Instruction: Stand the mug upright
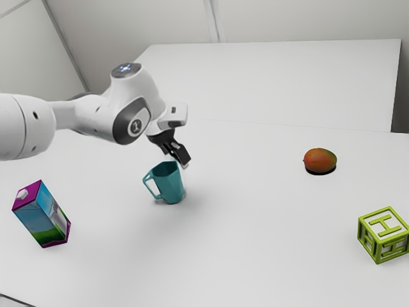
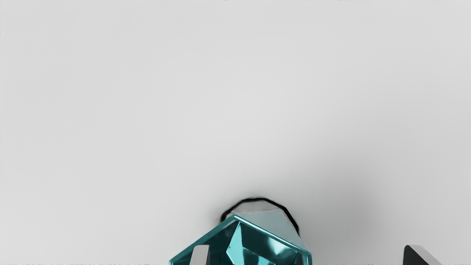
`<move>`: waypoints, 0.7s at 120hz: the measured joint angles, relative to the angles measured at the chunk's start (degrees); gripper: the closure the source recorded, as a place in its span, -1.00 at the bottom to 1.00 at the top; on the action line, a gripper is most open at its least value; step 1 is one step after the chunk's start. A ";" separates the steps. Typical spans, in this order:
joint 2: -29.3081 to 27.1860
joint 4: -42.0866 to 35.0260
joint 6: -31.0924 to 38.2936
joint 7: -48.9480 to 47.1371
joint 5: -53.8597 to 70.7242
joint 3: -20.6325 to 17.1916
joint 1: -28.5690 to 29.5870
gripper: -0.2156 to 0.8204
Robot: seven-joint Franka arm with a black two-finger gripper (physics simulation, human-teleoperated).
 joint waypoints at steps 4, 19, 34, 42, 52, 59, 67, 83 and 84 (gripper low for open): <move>-0.08 0.33 -0.32 -0.03 0.07 0.00 0.01 -0.53; -0.32 1.86 -1.81 -0.17 0.47 0.00 0.00 -0.55; -0.50 4.25 -4.22 -0.46 0.58 0.14 -0.13 -0.57; -0.56 6.42 -6.26 -0.74 0.62 0.28 -0.13 -0.57; -0.82 8.94 -9.07 -1.07 0.65 0.37 0.14 -0.58; -1.00 10.53 -11.25 -1.40 0.64 0.46 0.40 -0.58; -1.29 12.71 -13.85 -1.91 0.64 0.56 0.74 -0.58; -1.69 17.70 -19.67 -2.92 0.92 0.69 1.41 -0.58; -1.78 17.91 -20.03 -3.00 0.98 0.69 1.45 -0.58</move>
